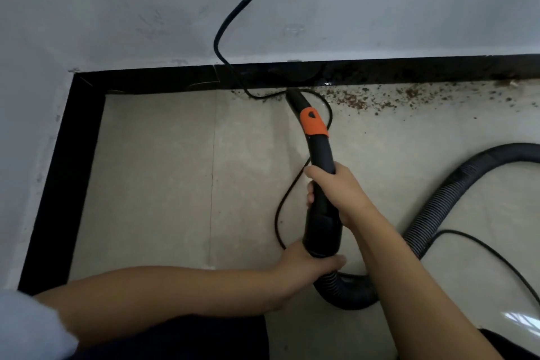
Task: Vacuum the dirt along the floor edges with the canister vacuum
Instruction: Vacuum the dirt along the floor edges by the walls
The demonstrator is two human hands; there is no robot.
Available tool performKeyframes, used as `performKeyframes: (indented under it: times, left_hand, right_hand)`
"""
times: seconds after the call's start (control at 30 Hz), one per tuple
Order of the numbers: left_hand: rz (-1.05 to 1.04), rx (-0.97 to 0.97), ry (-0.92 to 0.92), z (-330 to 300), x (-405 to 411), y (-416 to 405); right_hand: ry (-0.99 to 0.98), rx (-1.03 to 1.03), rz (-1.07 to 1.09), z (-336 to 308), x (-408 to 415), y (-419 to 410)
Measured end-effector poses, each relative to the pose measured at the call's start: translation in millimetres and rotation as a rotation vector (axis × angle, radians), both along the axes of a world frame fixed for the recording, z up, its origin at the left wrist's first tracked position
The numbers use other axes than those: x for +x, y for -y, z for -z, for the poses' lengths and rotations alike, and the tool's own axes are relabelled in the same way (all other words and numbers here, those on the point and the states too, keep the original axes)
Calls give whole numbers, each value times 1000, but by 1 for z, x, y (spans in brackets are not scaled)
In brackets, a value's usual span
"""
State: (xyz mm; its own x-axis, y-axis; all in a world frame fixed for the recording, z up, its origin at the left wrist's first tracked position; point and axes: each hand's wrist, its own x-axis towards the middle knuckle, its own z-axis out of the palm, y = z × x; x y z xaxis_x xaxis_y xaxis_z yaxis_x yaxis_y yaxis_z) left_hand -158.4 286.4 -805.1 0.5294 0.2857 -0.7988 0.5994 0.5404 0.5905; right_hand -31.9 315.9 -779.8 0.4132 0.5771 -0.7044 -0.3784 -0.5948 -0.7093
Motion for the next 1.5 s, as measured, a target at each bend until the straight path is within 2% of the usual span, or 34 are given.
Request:
performKeyframes:
  times: [0.13, 0.2, 0.23, 0.3, 0.37, 0.43, 0.57, 0.73, 0.9, 0.97, 1.1, 1.2, 1.37, 1.5]
  left_hand:
    - [552, -114, 131, -6, 23, -34]
    - [807, -72, 114, 0, 42, -67]
    - [851, 10, 85, 5, 53, -84]
    - [716, 244, 42, 17, 79, -113]
    - [555, 606, -57, 31, 109, -135]
    - [552, 871, -182, 42, 136, -145]
    - [772, 959, -370, 63, 163, -140]
    - [977, 1127, -349, 68, 137, -139]
    - [1231, 1358, -350, 55, 65, -142]
    - [1274, 1394, -437, 48, 28, -141]
    - [1201, 1342, -644, 27, -34, -130]
    - [1201, 1318, -686, 20, -65, -118]
    - [1244, 1231, -818, 45, -96, -117]
    - [1181, 1151, -803, 65, -110, -119]
  right_hand:
    - [-3, -12, 170, -7, 28, 29]
    - [14, -24, 227, -5, 39, 37]
    - [19, -31, 256, -4, 45, 39]
    - [23, -38, 304, -2, 53, 43]
    - [23, -37, 318, -1, 57, 46]
    - [25, -34, 310, 1, 57, 48]
    - [15, -32, 311, 3, 54, 51]
    - [-16, -36, 309, 4, 54, 49]
    - [-16, -45, 253, 8, 43, 33]
    - [-14, -39, 218, 8, 37, 27]
    - [1, -35, 125, 8, 26, 15]
    - [17, -50, 52, 9, 15, 8]
    - [52, -85, -54, 17, -7, 1]
    - [61, -110, -82, 22, -17, 4]
